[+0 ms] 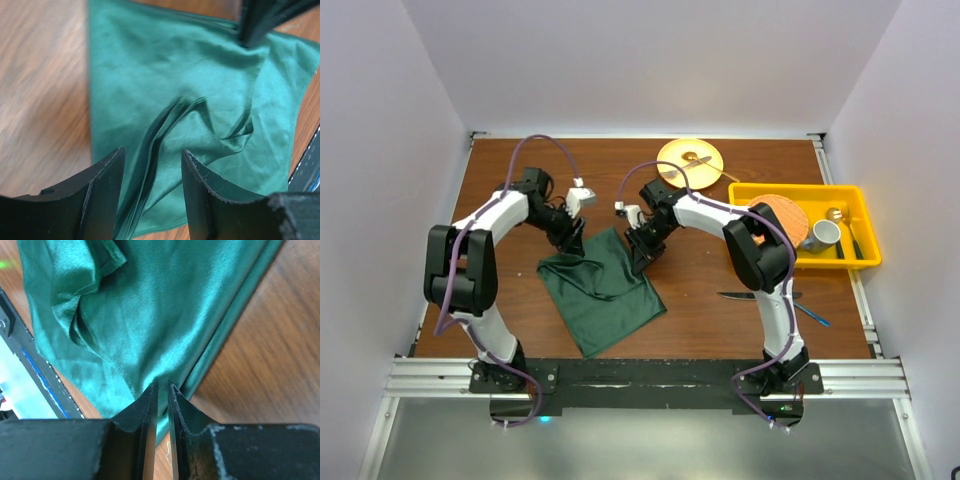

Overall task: Fold the napkin into a case and place the utensils inside
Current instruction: Smooth out the square-folded napkin at the center of the board.

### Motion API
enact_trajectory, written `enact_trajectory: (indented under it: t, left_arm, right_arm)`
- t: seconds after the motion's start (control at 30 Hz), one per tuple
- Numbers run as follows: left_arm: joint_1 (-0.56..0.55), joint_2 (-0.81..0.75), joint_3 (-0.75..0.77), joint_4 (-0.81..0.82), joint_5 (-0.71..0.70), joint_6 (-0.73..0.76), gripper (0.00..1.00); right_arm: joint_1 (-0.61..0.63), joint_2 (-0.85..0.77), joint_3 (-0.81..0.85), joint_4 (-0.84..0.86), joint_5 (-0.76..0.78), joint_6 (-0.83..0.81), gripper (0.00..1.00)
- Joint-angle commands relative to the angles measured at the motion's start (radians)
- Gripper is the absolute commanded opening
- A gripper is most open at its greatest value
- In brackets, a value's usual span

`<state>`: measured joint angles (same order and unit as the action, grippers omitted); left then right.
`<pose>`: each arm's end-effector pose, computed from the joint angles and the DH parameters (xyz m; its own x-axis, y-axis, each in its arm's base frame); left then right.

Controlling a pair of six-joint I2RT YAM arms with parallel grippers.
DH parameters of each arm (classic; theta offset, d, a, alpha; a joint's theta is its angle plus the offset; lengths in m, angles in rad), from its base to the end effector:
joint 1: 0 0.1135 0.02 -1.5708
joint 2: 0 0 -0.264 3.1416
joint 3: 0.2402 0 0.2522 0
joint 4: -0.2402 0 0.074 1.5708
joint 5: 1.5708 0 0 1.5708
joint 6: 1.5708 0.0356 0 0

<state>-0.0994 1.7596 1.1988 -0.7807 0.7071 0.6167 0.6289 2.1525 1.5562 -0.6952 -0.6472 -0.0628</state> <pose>0.3279 -0.0559 0.1949 -0.6619 0.5079 -0.5513 0.7418 0.5493 -0.3846 0.3348 0.2701 0.1477 -0.7379 -0.5987 -0.3115 -0.6513 0.5108 0.5611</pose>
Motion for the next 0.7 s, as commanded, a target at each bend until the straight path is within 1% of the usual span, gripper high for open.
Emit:
enact_trajectory:
  t: [0.0,0.07,0.1,0.2,0.37,0.43,0.5,0.53,0.57,0.6,0.63,0.67]
  left_arm:
    - [-0.080,-0.029,-0.005,0.020,0.023,0.086,0.55]
    - [-0.126,-0.034,-0.019,0.060,-0.003,0.094,0.56]
    - [-0.161,-0.032,-0.024,0.069,-0.038,0.100,0.56]
    - [-0.206,-0.035,-0.041,0.115,-0.098,0.115,0.58]
    - [-0.217,-0.020,-0.051,0.124,-0.159,0.169,0.58]
    - [-0.217,-0.014,-0.054,0.091,-0.181,0.213,0.58]
    - [-0.218,-0.015,-0.056,0.052,-0.186,0.241,0.51]
    - [-0.218,-0.017,-0.057,0.008,-0.184,0.270,0.48]
    - [-0.218,-0.020,-0.061,-0.015,-0.184,0.284,0.42]
    - [-0.218,-0.032,-0.064,-0.052,-0.190,0.294,0.39]
    - [-0.218,-0.038,-0.074,-0.063,-0.198,0.313,0.31]
    - [-0.218,-0.048,-0.083,-0.074,-0.207,0.317,0.28]
  right_arm:
    - [-0.001,0.015,0.028,0.026,-0.014,0.015,0.17]
    - [0.000,0.029,0.027,0.023,-0.003,0.015,0.16]
    - [0.000,0.033,0.027,0.022,0.000,0.015,0.15]
    - [0.000,0.041,0.015,0.025,0.007,0.020,0.14]
    - [-0.001,0.052,-0.002,0.034,0.020,0.029,0.12]
    - [0.000,0.055,-0.008,0.039,0.027,0.034,0.11]
    - [0.000,0.058,-0.011,0.039,0.032,0.035,0.11]
    - [-0.003,0.058,-0.013,0.039,0.032,0.035,0.11]
    - [-0.003,0.063,-0.015,0.040,0.032,0.037,0.10]
    - [-0.003,0.066,-0.016,0.040,0.032,0.037,0.11]
    - [-0.005,0.069,-0.016,0.042,0.034,0.037,0.10]
    - [-0.005,0.070,-0.018,0.040,0.035,0.037,0.10]
